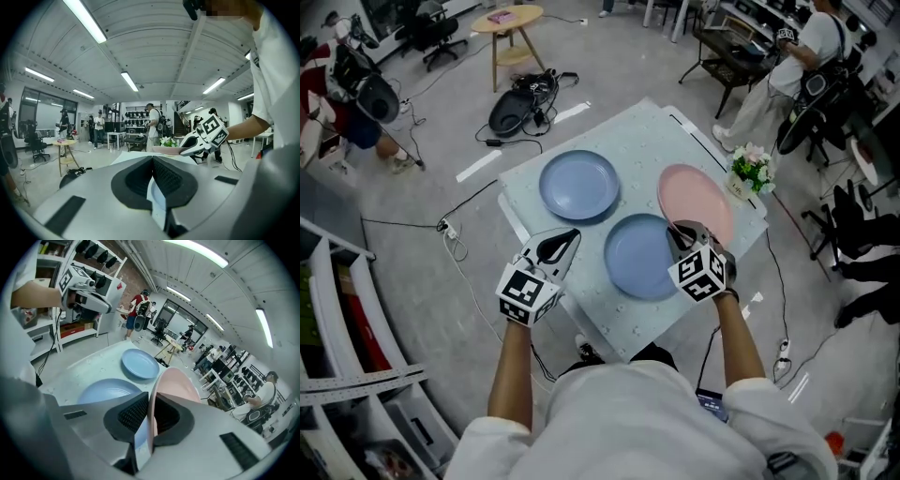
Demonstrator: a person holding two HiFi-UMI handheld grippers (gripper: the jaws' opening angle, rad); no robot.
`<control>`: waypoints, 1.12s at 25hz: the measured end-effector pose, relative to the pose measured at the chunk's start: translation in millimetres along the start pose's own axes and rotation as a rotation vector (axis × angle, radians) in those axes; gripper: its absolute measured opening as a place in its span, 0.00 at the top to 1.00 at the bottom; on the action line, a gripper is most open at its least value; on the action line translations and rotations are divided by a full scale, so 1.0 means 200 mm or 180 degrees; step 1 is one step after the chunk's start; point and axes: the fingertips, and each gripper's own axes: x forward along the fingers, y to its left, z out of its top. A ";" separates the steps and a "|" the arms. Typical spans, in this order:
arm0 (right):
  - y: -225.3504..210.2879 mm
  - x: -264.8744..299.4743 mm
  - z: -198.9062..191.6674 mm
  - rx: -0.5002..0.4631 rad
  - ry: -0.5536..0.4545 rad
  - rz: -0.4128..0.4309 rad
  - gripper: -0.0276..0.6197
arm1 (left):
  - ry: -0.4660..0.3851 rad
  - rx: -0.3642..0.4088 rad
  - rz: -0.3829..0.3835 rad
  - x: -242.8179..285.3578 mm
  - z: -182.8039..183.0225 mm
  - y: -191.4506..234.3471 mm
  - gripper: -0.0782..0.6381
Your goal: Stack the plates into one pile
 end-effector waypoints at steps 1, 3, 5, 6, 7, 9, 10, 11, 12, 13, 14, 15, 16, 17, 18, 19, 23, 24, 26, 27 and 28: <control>0.05 -0.03 0.02 0.0002 -0.0017 0.0003 0.89 | -0.0011 0.0014 -0.0017 -0.02 0.00 -0.01 0.87; 0.13 -0.07 0.04 -0.0011 -0.0042 0.0023 0.89 | -0.0033 0.0033 -0.0024 -0.05 0.01 -0.03 0.87; 0.22 -0.09 0.04 -0.0049 -0.0044 0.0062 0.89 | -0.0068 0.0022 -0.0001 -0.07 0.01 -0.05 0.87; 0.26 -0.10 0.04 -0.0069 -0.0041 0.0089 0.89 | -0.0083 0.0011 0.0013 -0.09 0.01 -0.06 0.87; 0.30 -0.10 0.04 -0.0086 -0.0040 0.0117 0.89 | -0.0088 0.0000 0.0028 -0.10 0.00 -0.06 0.87; 0.38 -0.10 0.04 -0.0113 -0.0033 0.0173 0.89 | -0.0069 -0.0021 0.0051 -0.12 -0.02 -0.08 0.87; 0.41 -0.10 0.03 -0.0127 -0.0025 0.0202 0.89 | -0.0054 -0.0032 0.0059 -0.13 -0.03 -0.09 0.87; 0.44 -0.09 0.02 -0.0147 -0.0014 0.0234 0.89 | -0.0037 -0.0044 0.0069 -0.14 -0.05 -0.09 0.87; 0.48 -0.07 0.02 -0.0177 -0.0001 0.0267 0.89 | -0.0023 -0.0055 0.0082 -0.15 -0.06 -0.10 0.87; 0.51 -0.06 0.01 -0.0214 0.0014 0.0301 0.89 | -0.0011 -0.0067 0.0099 -0.16 -0.08 -0.10 0.87; 0.54 -0.04 0.00 -0.0255 0.0030 0.0336 0.88 | -0.0003 -0.0079 0.0120 -0.17 -0.09 -0.10 0.87; 0.57 -0.03 -0.02 -0.0294 0.0046 0.0372 0.88 | 0.0003 -0.0091 0.0145 -0.18 -0.10 -0.10 0.87; 0.60 -0.01 -0.03 -0.0327 0.0064 0.0410 0.88 | 0.0007 -0.0103 0.0173 -0.18 -0.12 -0.09 0.87; 0.63 0.01 -0.04 -0.0359 0.0083 0.0448 0.88 | 0.0012 -0.0115 0.0200 -0.19 -0.13 -0.09 0.87; 0.65 0.02 -0.06 -0.0393 0.0104 0.0480 0.88 | 0.0020 -0.0129 0.0222 -0.20 -0.14 -0.09 0.87; 0.68 0.04 -0.07 -0.0431 0.0124 0.0504 0.88 | 0.0031 -0.0142 0.0239 -0.21 -0.16 -0.09 0.87; 0.76 0.10 -0.11 -0.0508 0.0200 0.0646 0.89 | 0.0094 -0.0203 0.0274 -0.22 -0.21 -0.07 0.87; 0.79 0.11 -0.12 -0.0503 0.0223 0.0697 0.89 | 0.0110 -0.0210 0.0274 -0.22 -0.23 -0.07 0.87; 0.84 0.13 -0.15 -0.0470 0.0267 0.0801 0.89 | 0.0140 -0.0210 0.0258 -0.20 -0.25 -0.08 0.87; 0.86 0.14 -0.15 -0.0441 0.0279 0.0862 0.88 | 0.0155 -0.0208 0.0246 -0.19 -0.25 -0.08 0.87; 0.88 0.16 -0.16 -0.0403 0.0282 0.0935 0.88 | 0.0169 -0.0206 0.0234 -0.18 -0.26 -0.08 0.87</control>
